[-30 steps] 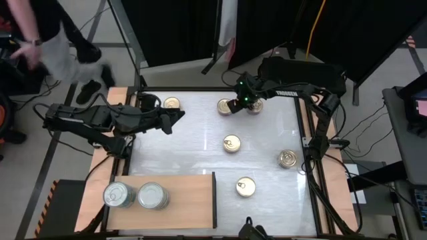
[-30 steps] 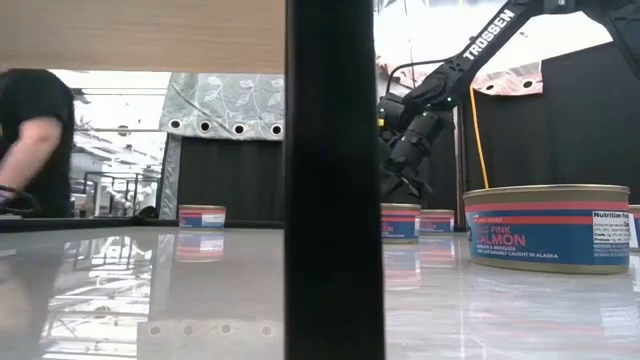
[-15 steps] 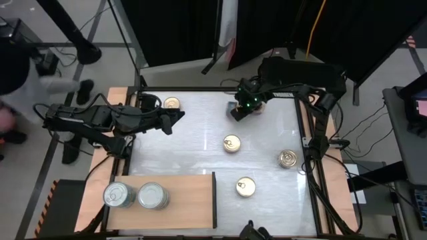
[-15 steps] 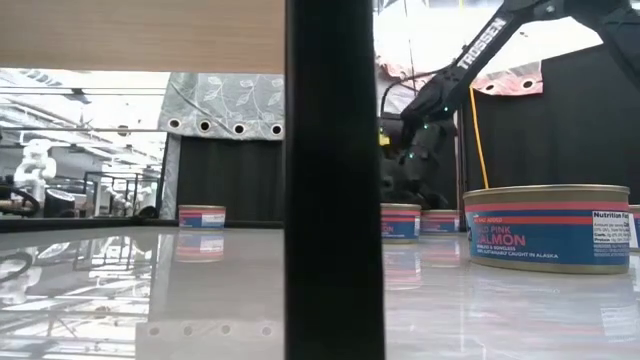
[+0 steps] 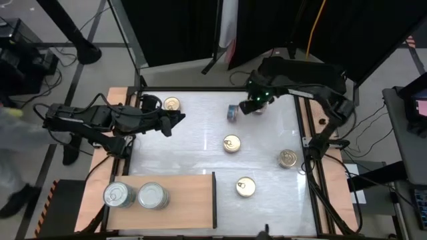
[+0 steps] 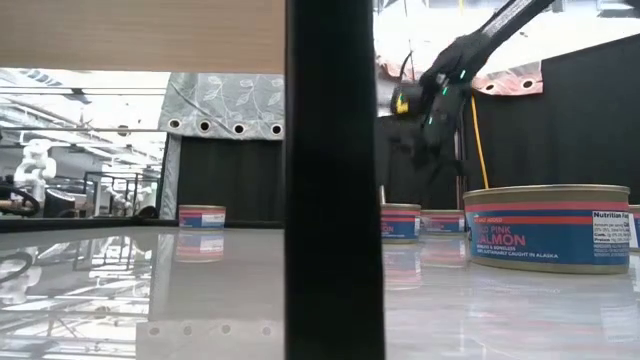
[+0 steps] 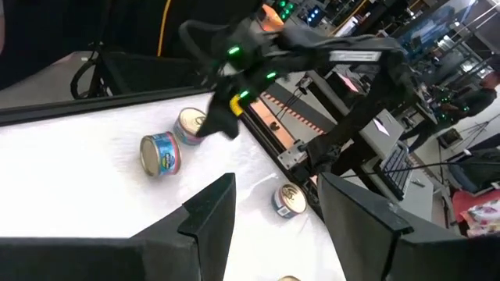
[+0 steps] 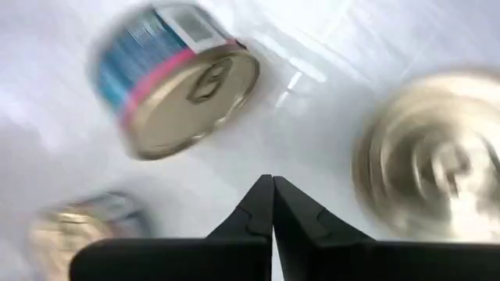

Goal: Stack canned seafood by type on shelf
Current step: Put the blue pink tuna can on the shelf

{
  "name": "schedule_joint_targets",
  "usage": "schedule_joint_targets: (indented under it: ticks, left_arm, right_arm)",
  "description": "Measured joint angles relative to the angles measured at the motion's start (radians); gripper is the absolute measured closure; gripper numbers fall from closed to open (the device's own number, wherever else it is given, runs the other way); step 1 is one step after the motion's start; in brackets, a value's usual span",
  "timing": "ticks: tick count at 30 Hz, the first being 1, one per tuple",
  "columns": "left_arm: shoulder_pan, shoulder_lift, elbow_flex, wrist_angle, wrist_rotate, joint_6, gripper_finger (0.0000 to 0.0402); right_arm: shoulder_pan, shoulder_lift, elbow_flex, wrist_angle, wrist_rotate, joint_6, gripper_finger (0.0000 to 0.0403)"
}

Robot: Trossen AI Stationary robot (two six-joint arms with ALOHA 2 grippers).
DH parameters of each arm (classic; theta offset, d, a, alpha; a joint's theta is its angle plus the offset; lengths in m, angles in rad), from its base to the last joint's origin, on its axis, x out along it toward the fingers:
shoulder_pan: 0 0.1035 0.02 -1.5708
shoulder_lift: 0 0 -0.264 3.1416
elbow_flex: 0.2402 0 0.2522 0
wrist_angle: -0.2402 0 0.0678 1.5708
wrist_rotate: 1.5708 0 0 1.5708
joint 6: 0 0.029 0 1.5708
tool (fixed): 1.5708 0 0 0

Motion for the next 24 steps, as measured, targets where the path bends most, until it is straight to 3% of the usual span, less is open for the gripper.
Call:
schedule_joint_targets:
  ticks: [4,7,12,19,21,24]
  left_arm:
    - [0.000,0.000,0.000,0.000,-0.006,0.001,0.0213]
    - [0.000,0.000,0.000,0.002,-0.036,0.019,0.0213]
    - [0.006,0.000,0.000,0.012,-0.071,0.071,0.0213]
    - [0.013,0.000,0.000,0.031,-0.072,0.072,0.0213]
    - [0.013,0.000,0.000,0.045,-0.072,0.072,0.0213]
    - [0.013,0.000,0.000,0.058,-0.074,0.078,0.0213]
  right_arm:
    - [0.037,-0.122,0.000,-0.048,-0.023,0.240,0.0392]
    - [0.088,-0.174,0.001,0.013,-0.024,0.344,0.0356]
    - [0.148,-0.159,0.001,0.165,0.038,0.449,0.0247]
    - [0.173,-0.123,0.000,0.192,0.111,0.490,0.0043]
    - [0.172,-0.120,0.001,0.180,0.155,0.503,0.0014]
    - [0.170,-0.086,0.001,0.215,0.187,0.522,0.0020]
